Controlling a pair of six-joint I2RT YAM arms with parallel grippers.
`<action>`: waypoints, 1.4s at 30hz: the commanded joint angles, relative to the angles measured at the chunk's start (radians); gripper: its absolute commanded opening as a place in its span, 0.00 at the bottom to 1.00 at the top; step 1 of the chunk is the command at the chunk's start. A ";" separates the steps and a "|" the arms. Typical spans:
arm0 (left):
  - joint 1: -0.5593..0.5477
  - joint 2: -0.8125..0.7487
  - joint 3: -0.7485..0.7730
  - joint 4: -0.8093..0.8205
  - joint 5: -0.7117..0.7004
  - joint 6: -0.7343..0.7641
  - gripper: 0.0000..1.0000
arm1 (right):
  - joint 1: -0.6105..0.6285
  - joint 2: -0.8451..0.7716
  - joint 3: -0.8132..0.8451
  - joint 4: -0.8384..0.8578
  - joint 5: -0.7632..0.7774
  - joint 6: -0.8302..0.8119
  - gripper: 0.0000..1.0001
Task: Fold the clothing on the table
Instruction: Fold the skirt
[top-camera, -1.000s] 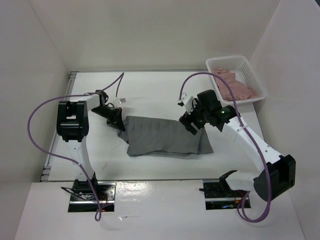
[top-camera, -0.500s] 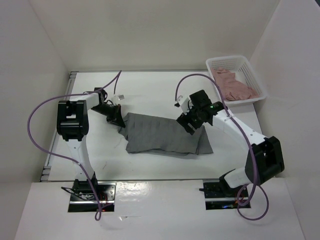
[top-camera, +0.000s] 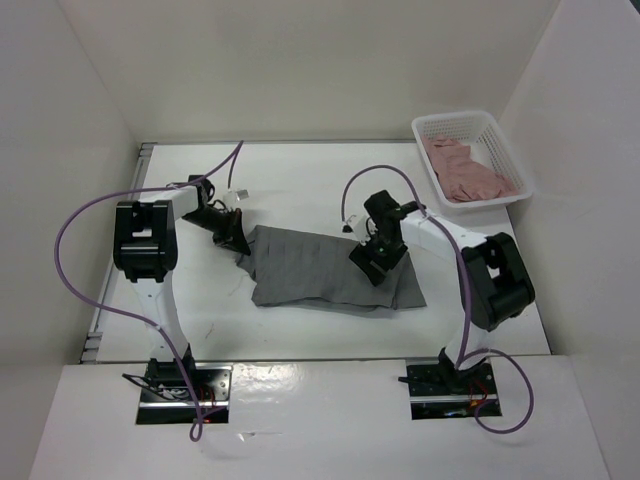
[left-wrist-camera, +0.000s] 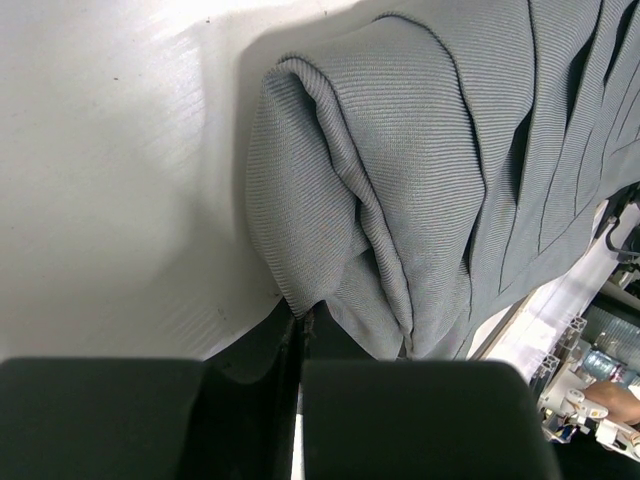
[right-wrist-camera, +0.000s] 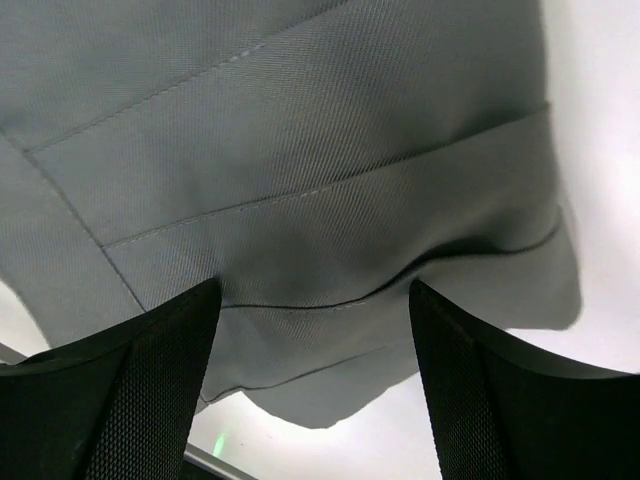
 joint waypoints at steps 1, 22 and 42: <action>0.007 -0.018 -0.018 0.013 -0.065 0.048 0.00 | -0.006 0.045 0.044 -0.037 -0.002 0.012 0.80; 0.036 -0.017 0.082 0.004 -0.105 0.048 0.00 | -0.025 0.312 0.319 0.077 0.125 0.135 0.98; 0.045 0.025 0.220 -0.045 -0.042 0.022 1.00 | -0.036 0.375 0.482 0.071 0.099 0.162 0.98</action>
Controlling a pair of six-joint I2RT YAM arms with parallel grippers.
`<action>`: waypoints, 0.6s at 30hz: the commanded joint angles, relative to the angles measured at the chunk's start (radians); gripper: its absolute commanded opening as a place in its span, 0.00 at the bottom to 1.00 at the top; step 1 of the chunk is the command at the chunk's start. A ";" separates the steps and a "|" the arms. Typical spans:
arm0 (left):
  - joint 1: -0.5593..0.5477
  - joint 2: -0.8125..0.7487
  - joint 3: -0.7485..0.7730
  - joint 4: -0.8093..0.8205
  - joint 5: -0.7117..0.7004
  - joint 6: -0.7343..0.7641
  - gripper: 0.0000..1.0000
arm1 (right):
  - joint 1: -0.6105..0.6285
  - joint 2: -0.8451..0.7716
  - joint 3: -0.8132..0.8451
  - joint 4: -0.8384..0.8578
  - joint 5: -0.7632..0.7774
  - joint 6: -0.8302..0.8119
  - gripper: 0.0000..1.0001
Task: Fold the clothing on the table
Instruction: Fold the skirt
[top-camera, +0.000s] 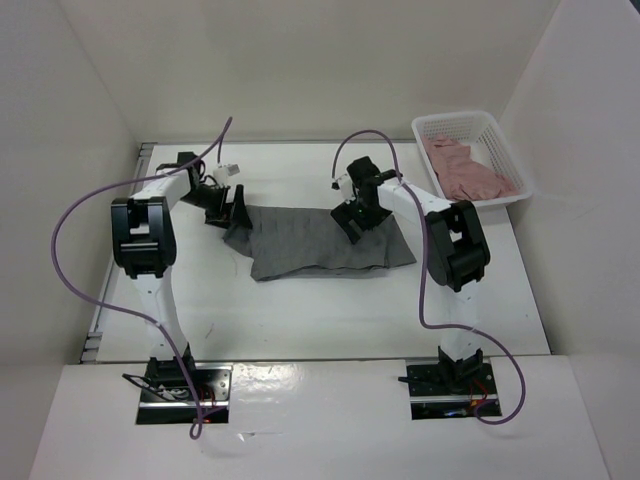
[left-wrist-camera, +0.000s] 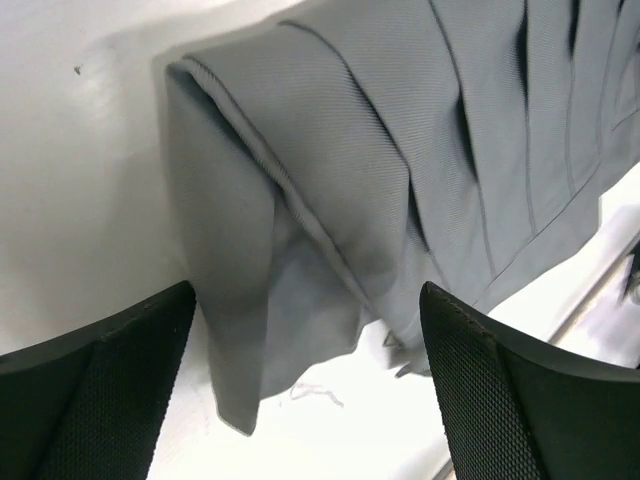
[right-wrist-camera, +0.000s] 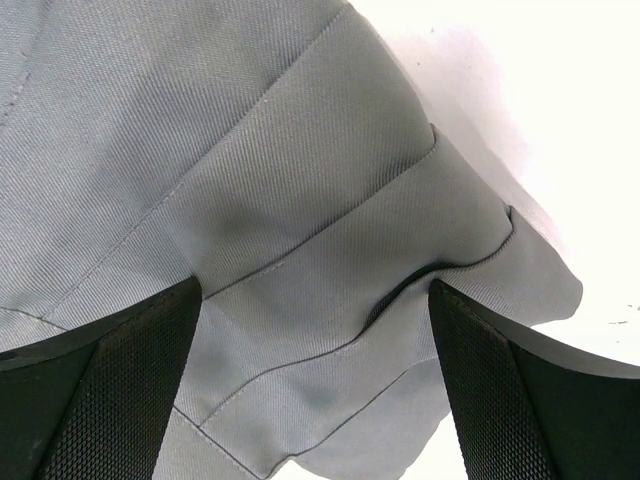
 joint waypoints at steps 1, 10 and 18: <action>0.013 -0.048 -0.019 -0.018 -0.012 0.035 1.00 | -0.006 -0.031 0.019 0.015 -0.013 0.012 0.98; 0.013 -0.032 -0.102 -0.040 0.153 0.119 1.00 | -0.006 -0.098 -0.010 0.015 -0.022 0.012 0.98; 0.013 0.100 -0.081 -0.093 0.304 0.221 1.00 | -0.006 -0.126 -0.041 0.024 -0.013 0.012 0.98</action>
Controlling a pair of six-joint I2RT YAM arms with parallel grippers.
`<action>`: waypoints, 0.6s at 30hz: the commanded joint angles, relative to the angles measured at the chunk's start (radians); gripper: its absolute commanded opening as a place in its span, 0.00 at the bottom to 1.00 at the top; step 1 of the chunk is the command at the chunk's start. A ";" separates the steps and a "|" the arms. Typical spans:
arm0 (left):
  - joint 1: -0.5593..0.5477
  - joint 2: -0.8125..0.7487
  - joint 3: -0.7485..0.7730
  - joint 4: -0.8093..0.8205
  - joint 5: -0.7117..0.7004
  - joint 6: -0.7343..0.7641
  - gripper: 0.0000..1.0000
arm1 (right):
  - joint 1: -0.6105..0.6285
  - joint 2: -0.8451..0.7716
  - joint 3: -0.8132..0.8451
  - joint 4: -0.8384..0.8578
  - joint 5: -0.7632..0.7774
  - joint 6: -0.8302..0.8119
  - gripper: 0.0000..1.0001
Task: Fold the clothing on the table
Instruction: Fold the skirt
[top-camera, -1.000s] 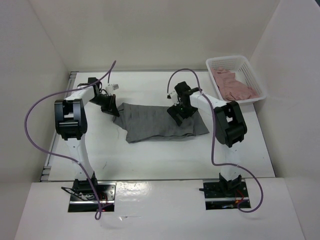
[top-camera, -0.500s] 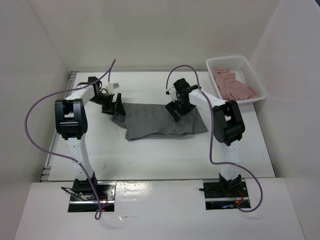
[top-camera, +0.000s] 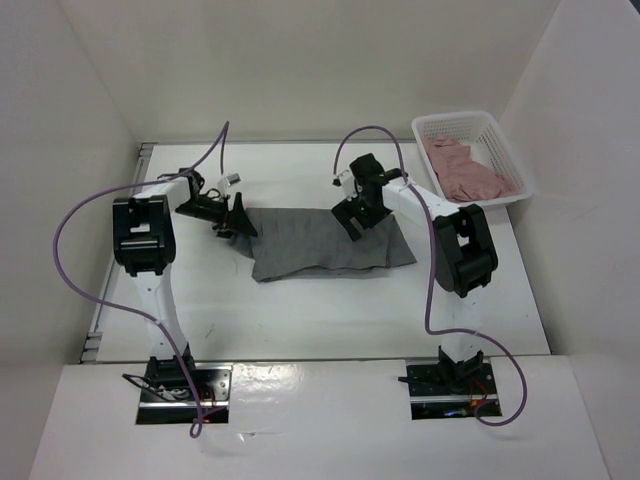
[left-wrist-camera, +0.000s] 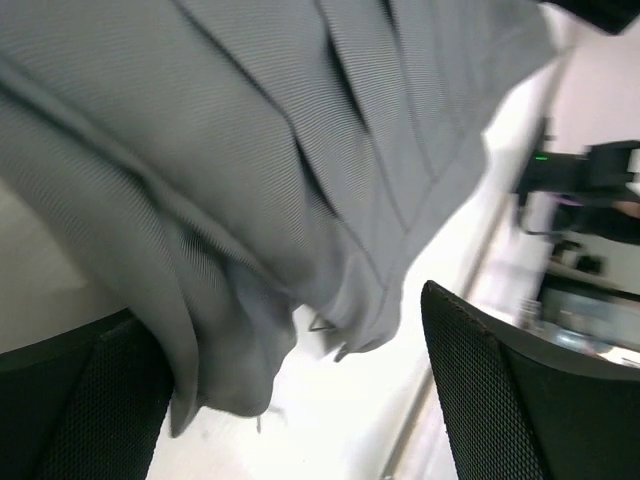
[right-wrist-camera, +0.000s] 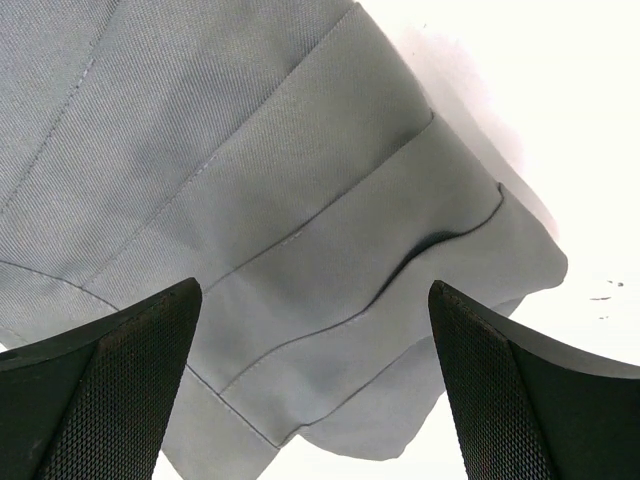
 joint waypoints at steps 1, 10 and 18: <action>0.000 0.084 0.000 -0.025 0.023 0.090 1.00 | -0.006 -0.058 -0.025 0.021 0.003 0.012 0.98; -0.021 0.084 -0.032 0.033 -0.063 0.018 0.90 | -0.006 -0.106 -0.036 0.021 0.003 0.002 0.98; -0.021 0.065 -0.042 0.091 -0.133 -0.068 0.30 | -0.015 -0.178 -0.077 0.030 -0.006 0.002 0.98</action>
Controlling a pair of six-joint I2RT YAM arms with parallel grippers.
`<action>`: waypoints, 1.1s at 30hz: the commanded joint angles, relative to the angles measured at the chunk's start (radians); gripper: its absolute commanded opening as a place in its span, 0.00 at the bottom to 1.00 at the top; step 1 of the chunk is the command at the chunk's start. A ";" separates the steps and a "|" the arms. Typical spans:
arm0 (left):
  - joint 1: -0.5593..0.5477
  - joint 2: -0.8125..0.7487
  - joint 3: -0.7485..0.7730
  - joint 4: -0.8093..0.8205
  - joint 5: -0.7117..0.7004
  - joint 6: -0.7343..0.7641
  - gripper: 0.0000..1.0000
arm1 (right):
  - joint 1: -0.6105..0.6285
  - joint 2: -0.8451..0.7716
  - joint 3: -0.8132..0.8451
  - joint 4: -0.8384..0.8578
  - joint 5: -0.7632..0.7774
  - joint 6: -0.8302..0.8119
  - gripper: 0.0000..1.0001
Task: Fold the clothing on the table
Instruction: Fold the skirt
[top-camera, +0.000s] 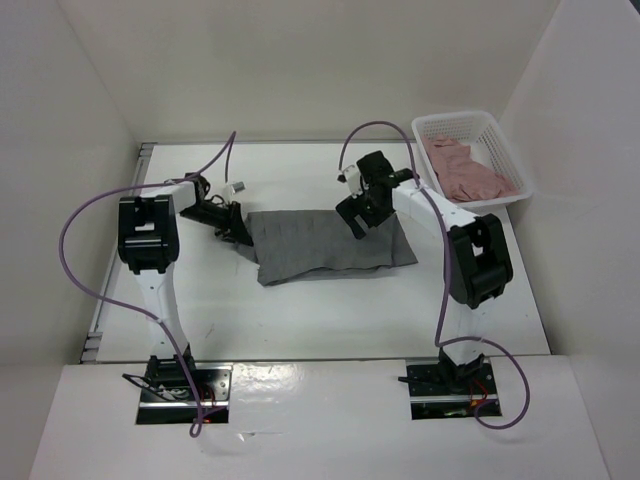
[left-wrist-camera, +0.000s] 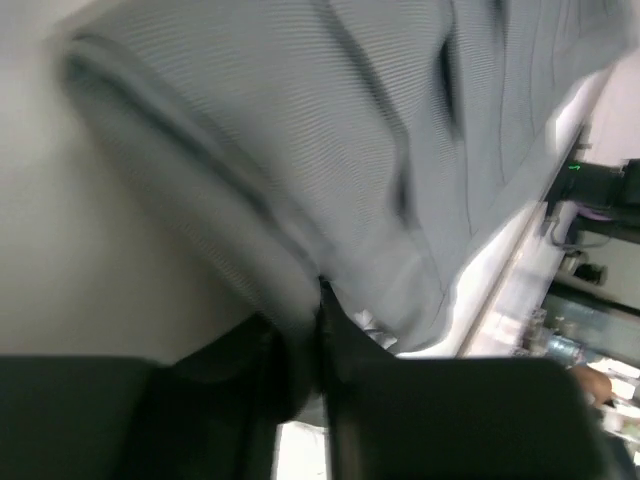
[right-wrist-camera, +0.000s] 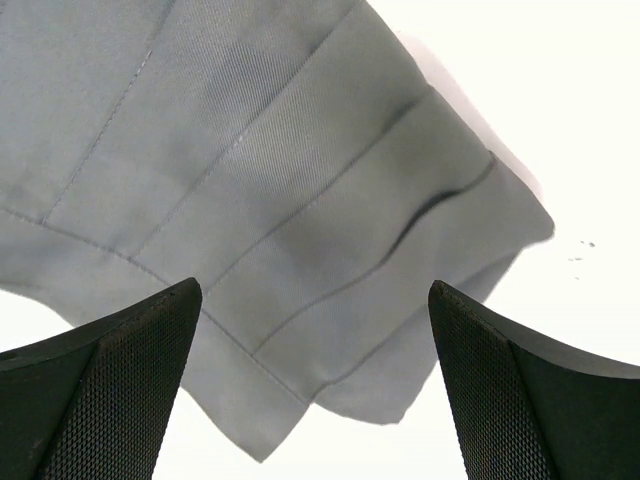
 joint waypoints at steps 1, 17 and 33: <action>-0.004 0.030 -0.015 0.053 -0.106 -0.031 0.20 | -0.023 -0.069 -0.015 0.025 -0.005 0.003 0.98; -0.004 0.001 -0.024 0.000 0.019 0.052 0.52 | -0.160 -0.152 -0.116 0.034 -0.050 -0.017 0.98; 0.037 0.022 -0.054 -0.048 0.173 0.132 0.86 | -0.178 -0.205 -0.156 0.052 -0.081 -0.026 0.98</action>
